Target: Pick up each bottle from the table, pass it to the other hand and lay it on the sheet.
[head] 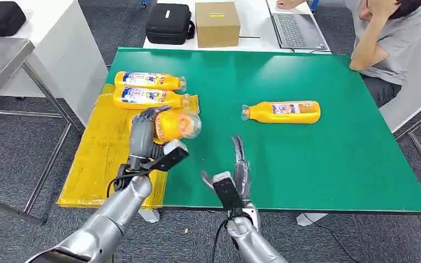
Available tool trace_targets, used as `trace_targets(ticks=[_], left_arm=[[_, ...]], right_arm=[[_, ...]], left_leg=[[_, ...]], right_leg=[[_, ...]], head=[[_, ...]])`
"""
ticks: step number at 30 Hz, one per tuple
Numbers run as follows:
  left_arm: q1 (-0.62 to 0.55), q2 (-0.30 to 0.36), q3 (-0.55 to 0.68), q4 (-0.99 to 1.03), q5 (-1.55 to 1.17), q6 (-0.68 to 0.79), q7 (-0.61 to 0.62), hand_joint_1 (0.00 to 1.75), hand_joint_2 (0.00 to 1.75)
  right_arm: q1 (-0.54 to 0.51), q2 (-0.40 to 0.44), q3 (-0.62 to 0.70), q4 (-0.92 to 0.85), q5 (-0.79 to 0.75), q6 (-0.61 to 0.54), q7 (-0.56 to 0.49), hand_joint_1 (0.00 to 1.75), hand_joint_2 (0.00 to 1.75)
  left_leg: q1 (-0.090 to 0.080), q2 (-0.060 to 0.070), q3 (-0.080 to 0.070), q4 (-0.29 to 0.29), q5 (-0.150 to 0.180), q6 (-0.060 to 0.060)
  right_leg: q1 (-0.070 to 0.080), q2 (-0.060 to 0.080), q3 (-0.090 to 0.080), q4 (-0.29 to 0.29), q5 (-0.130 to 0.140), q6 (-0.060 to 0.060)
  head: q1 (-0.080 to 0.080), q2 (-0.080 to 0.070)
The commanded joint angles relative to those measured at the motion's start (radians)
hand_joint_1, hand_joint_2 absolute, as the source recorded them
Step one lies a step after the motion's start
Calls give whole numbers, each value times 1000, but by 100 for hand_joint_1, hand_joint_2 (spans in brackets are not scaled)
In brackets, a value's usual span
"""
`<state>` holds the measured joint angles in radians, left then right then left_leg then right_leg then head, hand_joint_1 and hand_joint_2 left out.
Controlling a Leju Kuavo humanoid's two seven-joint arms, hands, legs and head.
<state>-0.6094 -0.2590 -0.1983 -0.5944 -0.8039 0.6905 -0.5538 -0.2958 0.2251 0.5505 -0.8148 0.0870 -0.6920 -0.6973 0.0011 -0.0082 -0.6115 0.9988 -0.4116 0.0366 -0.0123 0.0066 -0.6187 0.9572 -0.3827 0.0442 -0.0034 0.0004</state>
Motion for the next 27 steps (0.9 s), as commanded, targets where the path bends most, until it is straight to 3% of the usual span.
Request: trace_targets(ticks=[1, 3, 13, 18, 23, 27], left_arm=[[-78, 26, 21, 101, -127, 8, 100, 175, 175], [-87, 48, -27, 130, -278, 8, 222, 175, 175], [-87, 48, -27, 130, -278, 8, 222, 175, 175], [-120, 95, -172, 218, -606, 8, 560, 175, 175], [-139, 118, -228, 272, -737, -19, 714, 175, 175], [-166, 130, -311, 297, -767, -149, 801, 175, 175]], right_arm=[[22, -44, 18, -53, -1, -3, -1, 0, 175], [21, -43, 13, -51, -7, 6, -1, 0, 175], [21, -43, 13, -51, -7, 6, -1, 0, 175], [14, -37, 2, -34, -6, 9, -1, 0, 175], [18, -38, -11, -25, -6, 15, -1, 0, 175], [14, -38, -17, -18, -2, 20, -1, 0, 175]], left_leg=[[1, 0, 3, 0, -1, -1], [0, 1, 2, 0, -1, -1], [1, 0, 2, 0, -1, -1], [0, 1, 3, 0, -1, -1], [1, 3, 9, 1, -5, -4], [1, 1, 5, 1, -3, -2]], right_leg=[[1, -1, 3, 0, -2, -1], [1, 0, 2, 0, -1, -1], [1, -1, 2, 0, -1, -1], [0, 0, 3, 0, -1, -1], [1, 1, 8, 2, -5, -3], [1, 0, 5, 1, -4, -2]], head=[[0, 0], [0, 0], [0, 0], [0, 0], [0, 0], [0, 0]])
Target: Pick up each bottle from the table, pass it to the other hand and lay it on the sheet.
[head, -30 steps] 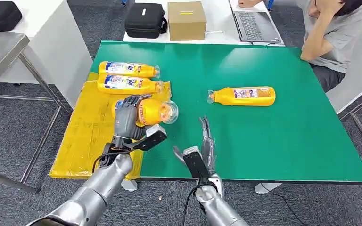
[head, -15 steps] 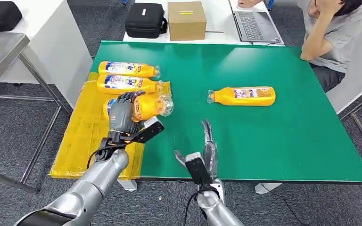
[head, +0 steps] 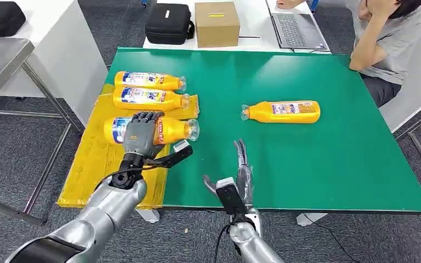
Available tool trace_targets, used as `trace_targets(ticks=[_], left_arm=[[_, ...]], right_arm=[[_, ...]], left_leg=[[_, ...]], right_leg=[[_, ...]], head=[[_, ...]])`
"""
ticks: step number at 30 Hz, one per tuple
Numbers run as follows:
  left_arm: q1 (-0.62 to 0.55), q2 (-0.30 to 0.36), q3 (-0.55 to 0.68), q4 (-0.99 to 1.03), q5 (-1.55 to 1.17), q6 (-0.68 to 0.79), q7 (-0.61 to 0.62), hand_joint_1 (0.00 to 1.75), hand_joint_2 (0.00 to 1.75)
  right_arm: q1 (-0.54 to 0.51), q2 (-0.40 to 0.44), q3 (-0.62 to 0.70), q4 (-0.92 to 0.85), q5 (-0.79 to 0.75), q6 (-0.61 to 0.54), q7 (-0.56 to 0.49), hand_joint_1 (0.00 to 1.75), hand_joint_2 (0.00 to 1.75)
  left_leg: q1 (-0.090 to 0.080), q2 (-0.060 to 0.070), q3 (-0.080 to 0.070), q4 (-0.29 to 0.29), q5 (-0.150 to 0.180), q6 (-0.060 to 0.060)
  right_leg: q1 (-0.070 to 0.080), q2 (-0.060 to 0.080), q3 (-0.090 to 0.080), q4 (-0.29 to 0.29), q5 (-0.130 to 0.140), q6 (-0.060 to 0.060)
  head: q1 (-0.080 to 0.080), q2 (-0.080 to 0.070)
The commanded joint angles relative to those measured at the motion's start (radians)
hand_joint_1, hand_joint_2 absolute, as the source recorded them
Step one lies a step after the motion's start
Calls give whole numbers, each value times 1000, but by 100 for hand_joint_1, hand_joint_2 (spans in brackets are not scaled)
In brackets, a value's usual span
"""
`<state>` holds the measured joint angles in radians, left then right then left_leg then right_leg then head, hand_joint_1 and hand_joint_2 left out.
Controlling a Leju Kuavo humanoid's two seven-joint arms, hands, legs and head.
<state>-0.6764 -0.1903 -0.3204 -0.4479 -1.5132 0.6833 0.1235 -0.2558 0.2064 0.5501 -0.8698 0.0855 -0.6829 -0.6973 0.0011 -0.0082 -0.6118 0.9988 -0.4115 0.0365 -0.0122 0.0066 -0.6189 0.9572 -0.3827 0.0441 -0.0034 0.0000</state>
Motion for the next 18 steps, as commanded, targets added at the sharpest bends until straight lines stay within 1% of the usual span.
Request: trace_targets(ticks=[1, 2, 3, 4, 5, 6, 7, 8, 9, 11, 12, 13, 15, 16, 17, 18], left_arm=[[-101, 65, -208, 153, -58, -174, 140, 175, 175], [-103, 66, -209, 157, -58, -195, 139, 175, 175], [-106, 72, -218, 159, -58, -222, 152, 175, 175], [-108, 76, -220, 165, -57, -257, 158, 175, 175], [-107, 77, -214, 163, -52, -262, 156, 175, 175], [-105, 80, -210, 161, -49, -262, 150, 175, 175], [-107, 84, -214, 164, -56, -273, 146, 175, 175], [-108, 86, -219, 164, -58, -281, 145, 175, 175], [-106, 85, -214, 166, -52, -289, 143, 175, 175], [-106, 85, -215, 169, -55, -301, 139, 175, 175], [-104, 84, -208, 169, -49, -316, 135, 175, 175], [-104, 84, -208, 169, -49, -316, 135, 175, 175], [-104, 84, -208, 169, -49, -316, 135, 175, 175], [-100, 86, -206, 167, -51, -325, 135, 175, 175], [-100, 86, -206, 167, -51, -325, 135, 175, 175], [-100, 86, -206, 167, -51, -325, 135, 175, 175]], right_arm=[[-28, -20, -18, 39, 0, 10, -1, 0, 175], [-30, -19, -20, 41, -1, 11, -1, 0, 175], [-31, -20, -24, 45, -1, 10, -1, 0, 175], [-33, -22, -27, 47, -1, 11, -1, 0, 175], [-33, -23, -28, 48, -2, 12, -1, 0, 175], [-33, -24, -29, 49, -2, 12, -1, 0, 175], [-33, -24, -30, 50, -2, 15, -1, 0, 175], [-33, -25, -29, 50, -2, 17, -1, 0, 175], [-33, -24, -30, 52, -2, 17, -1, 0, 175], [-34, -24, -30, 53, -2, 17, -1, 0, 175], [-34, -24, -31, 55, -2, 15, -1, 0, 175], [-34, -24, -31, 55, -2, 15, -1, 0, 175], [-34, -24, -31, 55, -2, 15, -1, 0, 175], [-34, -27, -30, 59, -1, 18, -1, 0, 175], [-34, -27, -30, 59, -1, 18, -1, 0, 175], [-34, -27, -30, 59, -1, 18, -1, 0, 175]], left_leg=[[1, 0, 4, 0, -2, -2], [0, 1, 2, 0, -1, -1], [1, 1, 5, 1, -3, -2], [1, 1, 4, 0, -2, -2], [1, 1, 2, 0, -1, -1], [1, 1, 4, 0, -2, -2], [0, 1, 2, 0, -1, -1], [1, 2, 5, 1, -3, -2], [1, 1, 3, 0, -2, -2], [1, 1, 6, 1, -3, -2], [0, 1, 2, 0, -1, -1], [1, 1, 4, 0, -3, -2], [0, 1, 1, 0, -1, -1], [1, 1, 3, 0, -2, -2], [0, 1, 2, 0, -1, -1], [1, 1, 4, 1, -3, -2]], right_leg=[[1, -1, 4, 1, -2, -1], [1, 0, 2, 0, -1, -1], [1, 0, 5, 1, -3, -2], [1, 0, 3, 1, -2, -1], [1, 0, 2, 0, -1, -1], [1, 0, 4, 1, -2, -2], [1, 0, 2, 0, -1, -1], [1, 0, 4, 1, -2, -2], [1, 1, 3, 0, -1, -1], [1, 0, 6, 1, -3, -2], [0, 0, 2, 0, -1, -1], [1, 0, 4, 1, -3, -2], [1, 0, 2, 0, -1, -1], [1, 0, 3, 0, -2, -2], [0, 0, 2, 0, -1, -1], [1, 0, 4, 1, -3, -2]], head=[[1, 0], [0, 0], [0, 0], [0, 0], [0, 0], [0, 0], [0, 0], [0, 0], [0, 0], [0, 0], [0, 0], [0, 0], [0, 0], [0, 0], [0, 0], [0, 0]])
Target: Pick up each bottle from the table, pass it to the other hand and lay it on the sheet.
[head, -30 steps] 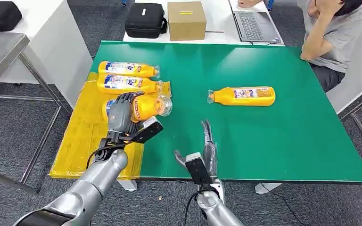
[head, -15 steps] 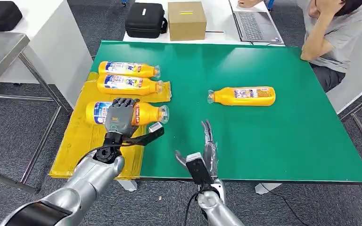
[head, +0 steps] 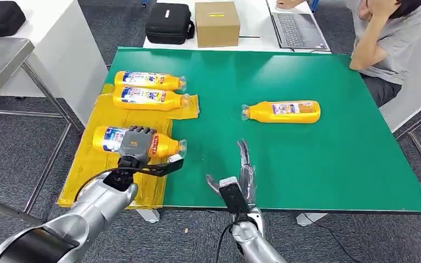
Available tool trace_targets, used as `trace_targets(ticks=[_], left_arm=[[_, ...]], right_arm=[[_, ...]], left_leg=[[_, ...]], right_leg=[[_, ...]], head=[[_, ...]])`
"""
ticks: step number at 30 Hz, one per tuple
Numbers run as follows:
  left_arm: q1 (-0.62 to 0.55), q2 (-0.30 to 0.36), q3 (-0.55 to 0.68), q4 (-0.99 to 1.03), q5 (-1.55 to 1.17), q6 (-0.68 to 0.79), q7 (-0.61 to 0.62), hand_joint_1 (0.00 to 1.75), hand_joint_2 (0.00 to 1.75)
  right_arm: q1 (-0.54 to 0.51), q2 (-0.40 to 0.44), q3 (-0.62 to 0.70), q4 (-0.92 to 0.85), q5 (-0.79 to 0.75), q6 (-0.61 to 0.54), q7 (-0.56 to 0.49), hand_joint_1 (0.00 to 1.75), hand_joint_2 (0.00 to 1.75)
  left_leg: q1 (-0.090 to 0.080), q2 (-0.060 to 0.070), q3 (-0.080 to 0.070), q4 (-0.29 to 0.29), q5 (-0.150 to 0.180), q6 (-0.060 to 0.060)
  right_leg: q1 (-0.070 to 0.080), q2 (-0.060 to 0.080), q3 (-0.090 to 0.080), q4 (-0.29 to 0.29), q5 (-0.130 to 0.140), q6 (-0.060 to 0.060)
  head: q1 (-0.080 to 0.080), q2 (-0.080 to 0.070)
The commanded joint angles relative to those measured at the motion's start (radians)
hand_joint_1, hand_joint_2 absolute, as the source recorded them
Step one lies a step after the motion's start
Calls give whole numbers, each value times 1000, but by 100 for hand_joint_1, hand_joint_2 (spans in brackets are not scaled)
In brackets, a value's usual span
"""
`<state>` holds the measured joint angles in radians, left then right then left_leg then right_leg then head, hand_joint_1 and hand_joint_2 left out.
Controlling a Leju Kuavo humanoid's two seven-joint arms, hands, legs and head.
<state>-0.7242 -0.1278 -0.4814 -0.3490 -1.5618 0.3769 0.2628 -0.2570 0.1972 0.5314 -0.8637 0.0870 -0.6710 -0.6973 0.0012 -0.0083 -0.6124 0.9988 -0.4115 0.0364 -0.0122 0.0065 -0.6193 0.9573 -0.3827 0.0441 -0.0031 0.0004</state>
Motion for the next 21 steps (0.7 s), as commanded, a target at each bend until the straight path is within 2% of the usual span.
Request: trace_targets(ticks=[1, 10, 15, 21], left_arm=[[-52, 23, -45, 68, -3, -19, -4, 175, 175], [-52, 23, -45, 68, -3, -19, -4, 175, 175], [-41, 20, 7, 55, 40, -27, -56, 175, 175], [-40, 19, 14, 58, 47, -36, -74, 175, 175]], right_arm=[[-32, -18, -11, 53, -3, 6, -1, 0, 175], [-32, -18, -11, 53, -3, 6, -1, 0, 175], [-37, -20, -7, 61, -1, 3, -1, 0, 175], [-41, -19, -6, 66, -2, 4, -1, 0, 175]], left_leg=[[0, 1, 3, 0, -2, -1], [0, 1, 2, 0, -1, -1], [0, 1, 3, 0, -2, -1], [0, 1, 3, 0, -2, -1]], right_leg=[[1, 0, 3, 0, -2, -1], [1, 0, 2, 0, -1, -1], [1, 0, 3, 0, -1, -1], [0, 0, 3, 0, -1, -1]], head=[[0, 0], [0, 0], [0, 0], [0, 0]])
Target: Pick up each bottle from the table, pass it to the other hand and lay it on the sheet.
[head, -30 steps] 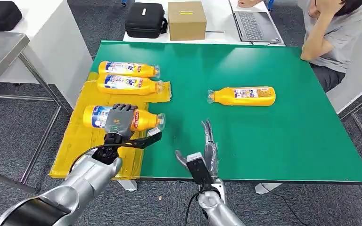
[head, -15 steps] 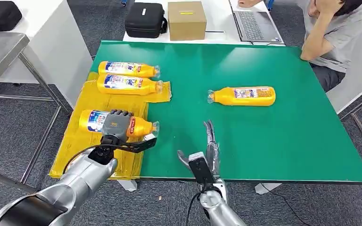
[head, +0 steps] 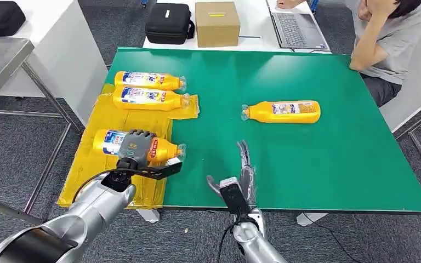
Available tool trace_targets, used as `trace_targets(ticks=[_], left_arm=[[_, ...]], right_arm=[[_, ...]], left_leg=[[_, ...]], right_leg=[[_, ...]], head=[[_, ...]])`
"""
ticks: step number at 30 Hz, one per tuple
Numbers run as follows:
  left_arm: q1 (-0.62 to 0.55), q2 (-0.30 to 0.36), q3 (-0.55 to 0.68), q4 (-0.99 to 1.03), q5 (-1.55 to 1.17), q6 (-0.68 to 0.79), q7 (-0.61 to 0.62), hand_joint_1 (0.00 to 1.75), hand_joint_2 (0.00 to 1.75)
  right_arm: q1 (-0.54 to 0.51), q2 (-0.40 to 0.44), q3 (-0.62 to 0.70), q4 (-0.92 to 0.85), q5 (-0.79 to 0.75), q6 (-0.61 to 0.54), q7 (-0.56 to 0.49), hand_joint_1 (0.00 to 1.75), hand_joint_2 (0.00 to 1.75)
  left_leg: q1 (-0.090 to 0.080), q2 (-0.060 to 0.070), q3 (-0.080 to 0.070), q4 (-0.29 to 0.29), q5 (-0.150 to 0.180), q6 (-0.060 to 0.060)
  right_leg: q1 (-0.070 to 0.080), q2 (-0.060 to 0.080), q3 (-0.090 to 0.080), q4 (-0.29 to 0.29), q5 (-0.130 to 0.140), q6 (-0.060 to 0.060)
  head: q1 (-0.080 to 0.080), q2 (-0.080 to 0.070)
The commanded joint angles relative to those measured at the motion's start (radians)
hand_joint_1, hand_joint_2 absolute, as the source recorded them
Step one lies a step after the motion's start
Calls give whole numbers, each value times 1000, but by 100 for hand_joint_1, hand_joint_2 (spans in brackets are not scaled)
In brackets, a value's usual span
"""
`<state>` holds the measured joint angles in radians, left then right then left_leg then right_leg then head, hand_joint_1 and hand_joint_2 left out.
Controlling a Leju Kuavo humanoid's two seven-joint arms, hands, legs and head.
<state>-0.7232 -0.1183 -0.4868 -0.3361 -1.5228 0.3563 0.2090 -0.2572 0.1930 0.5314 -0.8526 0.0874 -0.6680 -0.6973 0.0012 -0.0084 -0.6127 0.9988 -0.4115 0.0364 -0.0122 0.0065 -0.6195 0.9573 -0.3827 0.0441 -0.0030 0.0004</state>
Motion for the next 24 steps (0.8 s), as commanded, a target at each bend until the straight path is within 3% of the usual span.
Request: trace_targets(ticks=[1, 11, 24], left_arm=[[-39, 8, 29, 44, 16, -15, -28, 175, 175], [-34, 0, 48, 60, 30, -48, -109, 175, 175], [-43, -4, 65, 67, 45, -77, -118, 175, 175]], right_arm=[[-40, -14, -6, 56, -3, 1, -1, 0, 175], [-35, -15, -4, 61, -14, 0, -1, 0, 175], [-38, -13, -5, 69, -16, 0, -1, 0, 175]], left_leg=[[0, 2, 5, 1, -3, -2], [1, 1, 5, 0, -3, -2], [0, 1, 2, 0, -1, -1]], right_leg=[[1, 0, 4, 1, -2, -2], [1, 0, 4, 0, -3, -2], [0, 0, 2, 0, -1, -1]], head=[[0, 0], [0, 0], [0, 0]])
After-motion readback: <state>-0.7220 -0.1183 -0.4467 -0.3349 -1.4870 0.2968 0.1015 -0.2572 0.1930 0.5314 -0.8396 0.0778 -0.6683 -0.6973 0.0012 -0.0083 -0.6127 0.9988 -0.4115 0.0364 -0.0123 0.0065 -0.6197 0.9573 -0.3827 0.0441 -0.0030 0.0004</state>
